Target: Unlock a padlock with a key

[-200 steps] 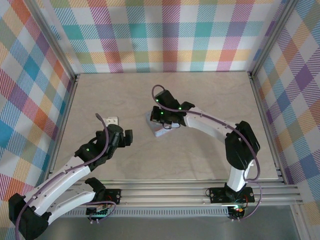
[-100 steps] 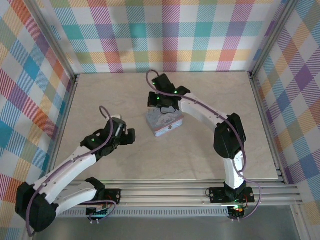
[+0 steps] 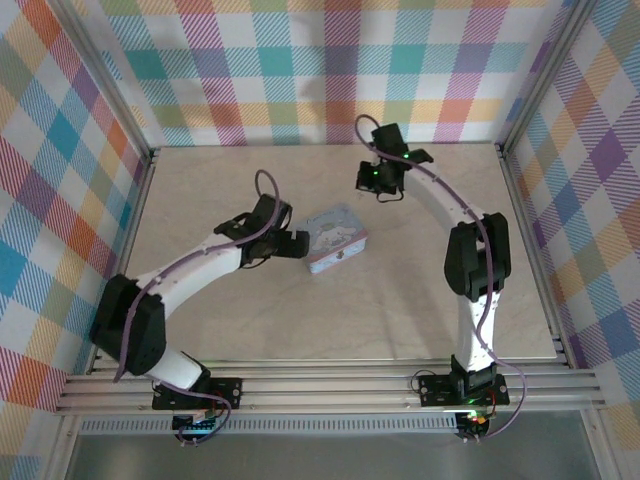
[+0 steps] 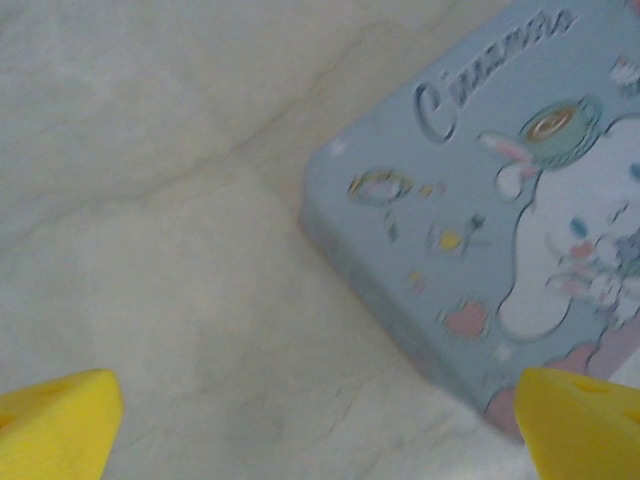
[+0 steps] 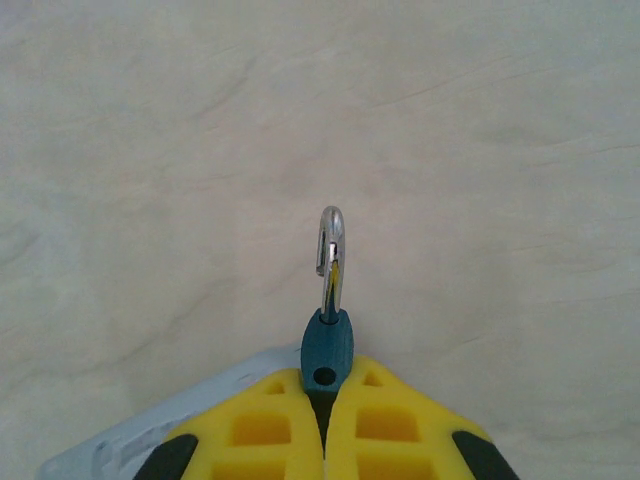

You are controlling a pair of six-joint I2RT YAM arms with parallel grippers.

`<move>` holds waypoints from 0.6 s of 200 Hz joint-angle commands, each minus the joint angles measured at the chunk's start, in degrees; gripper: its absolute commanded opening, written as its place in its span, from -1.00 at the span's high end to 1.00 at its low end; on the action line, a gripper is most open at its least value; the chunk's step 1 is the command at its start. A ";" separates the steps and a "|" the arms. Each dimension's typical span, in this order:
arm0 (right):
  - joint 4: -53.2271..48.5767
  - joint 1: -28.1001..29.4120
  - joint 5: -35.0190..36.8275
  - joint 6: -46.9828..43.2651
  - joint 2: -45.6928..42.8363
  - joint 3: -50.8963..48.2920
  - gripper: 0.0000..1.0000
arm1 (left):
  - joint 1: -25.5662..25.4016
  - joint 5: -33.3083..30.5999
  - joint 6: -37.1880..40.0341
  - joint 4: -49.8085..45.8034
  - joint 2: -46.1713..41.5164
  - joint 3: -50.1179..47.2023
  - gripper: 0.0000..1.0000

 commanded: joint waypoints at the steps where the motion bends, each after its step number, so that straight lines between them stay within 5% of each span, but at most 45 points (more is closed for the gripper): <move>1: 0.23 -4.47 -3.31 -2.49 2.28 0.13 1.00 | 0.63 1.13 3.08 2.22 3.68 4.76 -1.00; 51: -6.20 -10.57 1.89 -9.73 10.78 10.68 1.00 | 0.72 0.96 4.25 4.65 10.58 10.23 -1.00; 120: -19.59 -11.22 21.60 -21.70 24.06 30.22 1.00 | 0.68 1.16 4.94 4.02 12.60 10.99 -1.00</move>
